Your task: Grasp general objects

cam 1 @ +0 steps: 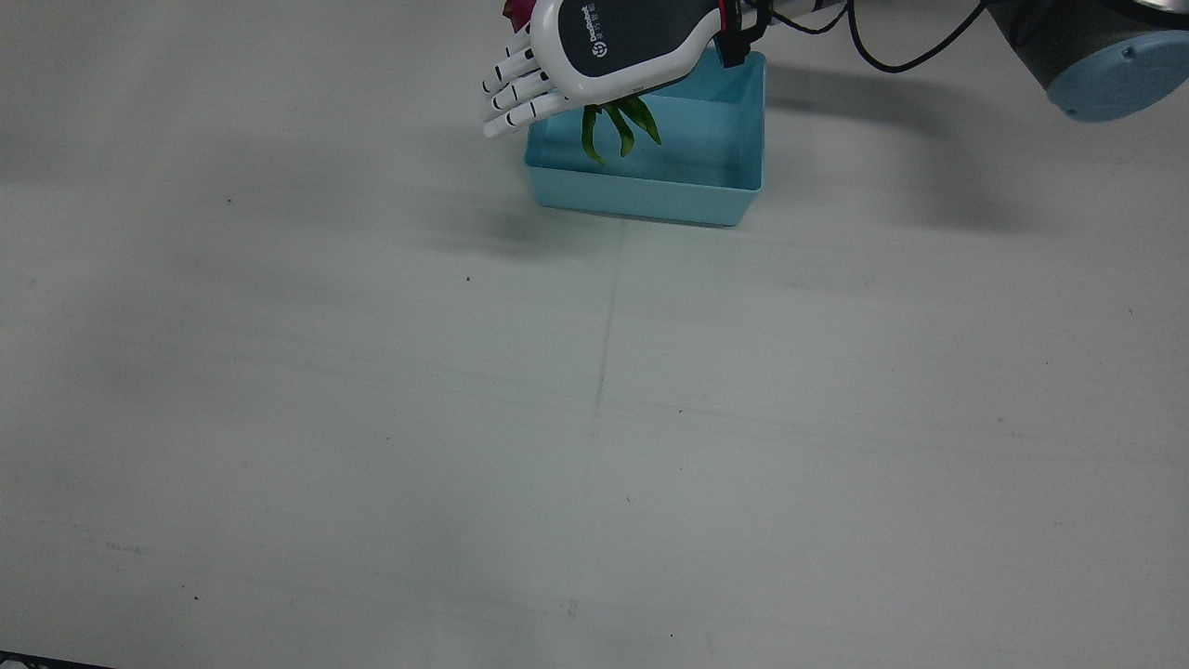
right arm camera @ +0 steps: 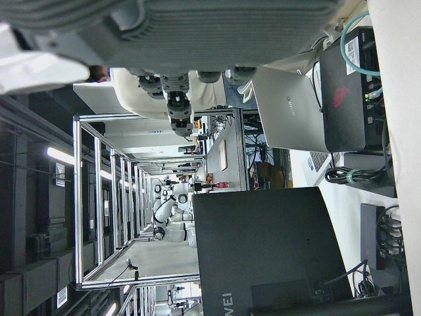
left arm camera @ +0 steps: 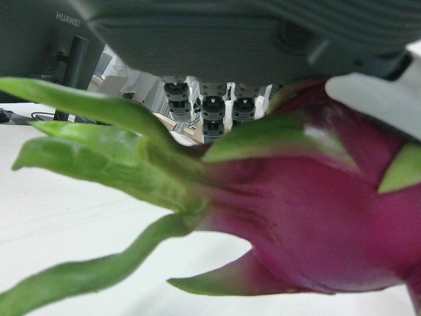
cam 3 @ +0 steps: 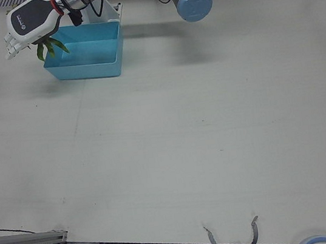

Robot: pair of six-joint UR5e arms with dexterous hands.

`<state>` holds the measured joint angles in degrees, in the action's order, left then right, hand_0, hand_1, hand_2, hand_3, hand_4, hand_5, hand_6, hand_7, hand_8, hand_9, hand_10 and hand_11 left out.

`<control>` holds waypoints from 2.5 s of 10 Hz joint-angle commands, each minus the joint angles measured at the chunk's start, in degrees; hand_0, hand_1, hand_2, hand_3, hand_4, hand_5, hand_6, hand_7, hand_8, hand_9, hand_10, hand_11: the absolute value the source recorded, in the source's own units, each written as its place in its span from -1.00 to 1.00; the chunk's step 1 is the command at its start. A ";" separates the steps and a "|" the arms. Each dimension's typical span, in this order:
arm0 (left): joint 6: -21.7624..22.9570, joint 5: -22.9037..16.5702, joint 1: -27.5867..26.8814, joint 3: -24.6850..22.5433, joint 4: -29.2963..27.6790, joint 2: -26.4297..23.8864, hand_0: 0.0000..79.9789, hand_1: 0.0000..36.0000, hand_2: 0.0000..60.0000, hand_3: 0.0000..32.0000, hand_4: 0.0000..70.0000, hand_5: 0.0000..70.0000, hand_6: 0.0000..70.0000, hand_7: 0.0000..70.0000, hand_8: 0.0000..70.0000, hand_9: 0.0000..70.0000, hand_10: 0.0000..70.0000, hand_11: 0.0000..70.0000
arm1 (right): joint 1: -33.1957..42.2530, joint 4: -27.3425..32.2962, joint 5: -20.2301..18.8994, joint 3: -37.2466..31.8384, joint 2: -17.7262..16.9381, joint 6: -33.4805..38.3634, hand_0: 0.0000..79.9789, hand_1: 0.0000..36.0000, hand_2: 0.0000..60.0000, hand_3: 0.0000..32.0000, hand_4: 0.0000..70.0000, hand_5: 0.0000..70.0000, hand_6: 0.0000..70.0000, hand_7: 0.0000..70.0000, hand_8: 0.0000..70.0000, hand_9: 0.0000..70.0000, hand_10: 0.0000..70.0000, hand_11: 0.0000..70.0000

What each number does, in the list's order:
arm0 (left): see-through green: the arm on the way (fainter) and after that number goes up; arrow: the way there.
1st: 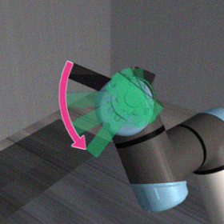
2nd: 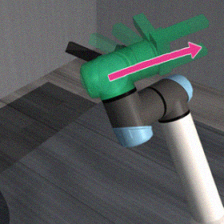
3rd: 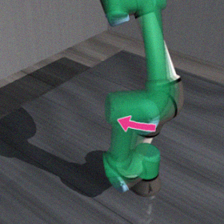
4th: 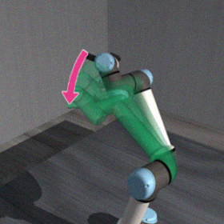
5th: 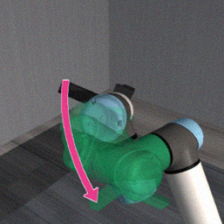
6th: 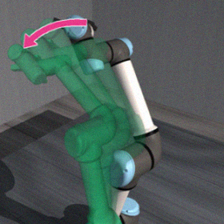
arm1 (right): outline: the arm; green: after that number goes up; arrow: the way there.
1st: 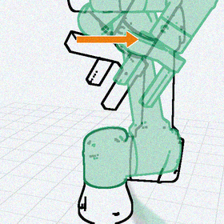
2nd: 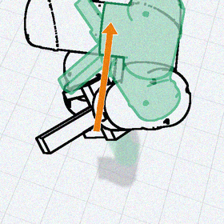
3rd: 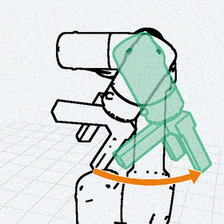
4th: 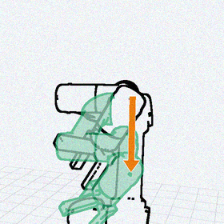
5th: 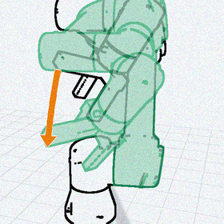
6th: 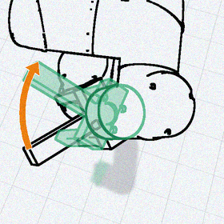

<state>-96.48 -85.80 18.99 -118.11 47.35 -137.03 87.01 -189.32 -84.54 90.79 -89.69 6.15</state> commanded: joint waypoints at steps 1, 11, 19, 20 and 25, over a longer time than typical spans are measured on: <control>-0.03 -2.36 -0.26 -4.90 -2.07 8.23 -0.10 -0.64 0.41 -1.00 0.27 1.00 -0.56 -0.29 -0.40 -0.65 -0.81 -0.75 | 0.00 0.00 -0.01 0.00 -0.05 0.00 -1.00 -1.00 -1.00 -1.00 -1.00 -1.00 -1.00 -1.00 -1.00 -1.00 -1.00 -1.00; -0.03 -2.71 -2.82 -12.49 1.69 17.06 -0.33 -1.00 -1.00 -0.01 -0.71 -0.15 -0.90 -0.49 -0.60 -0.86 -0.83 -0.78 | 0.00 0.00 -0.01 0.00 -0.05 0.00 -1.00 -1.00 -1.00 -1.00 -1.00 -1.00 -1.00 -1.00 -1.00 -1.00 -1.00 -1.00; 0.32 -2.71 -1.94 -12.23 3.88 14.89 -0.92 -1.00 -1.00 1.00 -1.00 -0.50 -1.00 -0.73 -0.66 -0.99 -0.83 -0.77 | 0.00 0.00 -0.01 0.00 0.04 0.00 -1.00 -1.00 -1.00 -1.00 -1.00 -1.00 -1.00 -1.00 -1.00 -1.00 -1.00 -1.00; 1.37 -2.54 -1.15 -10.66 6.68 11.13 -0.91 -1.00 -1.00 1.00 -1.00 -0.51 -1.00 -0.72 -0.65 -0.98 -0.83 -0.77 | 0.00 0.00 -0.01 0.00 -0.05 0.00 -1.00 -1.00 -1.00 -1.00 -1.00 -1.00 -1.00 -1.00 -1.00 -1.00 -1.00 -1.00; 12.89 -2.71 13.09 9.39 4.17 -1.74 -0.97 -1.00 -1.00 0.55 -0.99 -0.36 -0.94 -0.66 -0.61 -0.91 -0.84 -0.81 | 0.00 0.00 -0.01 0.00 0.04 -0.09 -1.00 -1.00 -1.00 -1.00 -1.00 -1.00 -1.00 -1.00 -1.00 -1.00 -1.00 -1.00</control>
<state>-86.32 -88.51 28.51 -113.00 54.36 -136.10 87.01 -189.32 -84.48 90.79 -89.70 6.12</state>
